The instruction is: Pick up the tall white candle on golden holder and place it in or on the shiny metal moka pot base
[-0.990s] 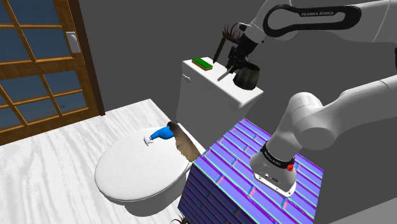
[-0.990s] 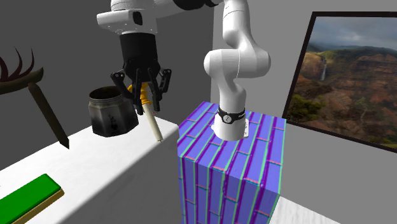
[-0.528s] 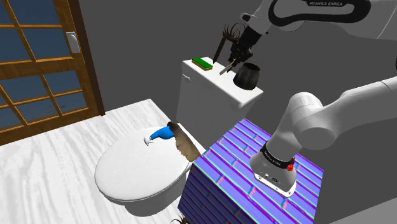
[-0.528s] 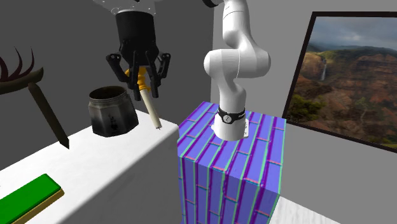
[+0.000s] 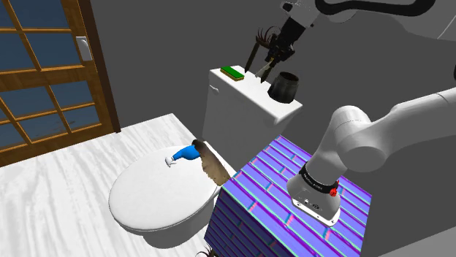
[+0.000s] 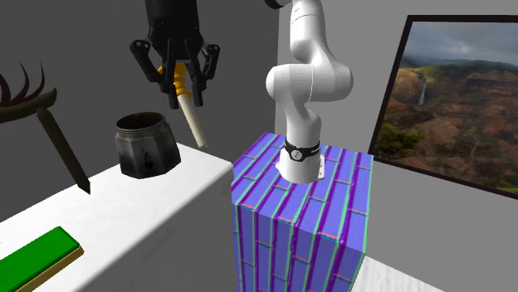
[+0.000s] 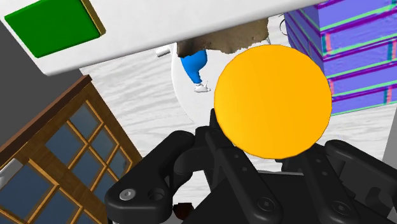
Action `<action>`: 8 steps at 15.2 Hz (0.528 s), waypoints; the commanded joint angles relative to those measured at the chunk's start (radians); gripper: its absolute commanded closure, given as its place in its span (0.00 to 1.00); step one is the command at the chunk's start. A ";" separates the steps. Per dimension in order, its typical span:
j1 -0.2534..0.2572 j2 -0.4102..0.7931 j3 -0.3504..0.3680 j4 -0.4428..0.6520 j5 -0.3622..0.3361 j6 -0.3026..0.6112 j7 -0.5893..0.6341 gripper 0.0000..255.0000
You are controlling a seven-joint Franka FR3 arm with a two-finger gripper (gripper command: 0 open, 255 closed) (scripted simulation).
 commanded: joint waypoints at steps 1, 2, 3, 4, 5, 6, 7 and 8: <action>0.001 -0.003 0.011 0.026 0.006 -0.029 0.004 1.00; 0.003 -0.002 0.015 0.039 0.008 -0.042 0.005 1.00; 0.005 -0.001 0.019 0.052 0.011 -0.054 0.007 1.00; 0.006 0.001 0.022 0.066 0.014 -0.067 0.008 1.00; 0.008 0.002 0.026 0.080 0.017 -0.079 0.009 1.00; 0.010 0.004 0.029 0.094 0.020 -0.091 0.010 1.00; 0.012 0.006 0.032 0.108 0.023 -0.103 0.011 1.00; 0.014 0.008 0.035 0.122 0.025 -0.116 0.012 1.00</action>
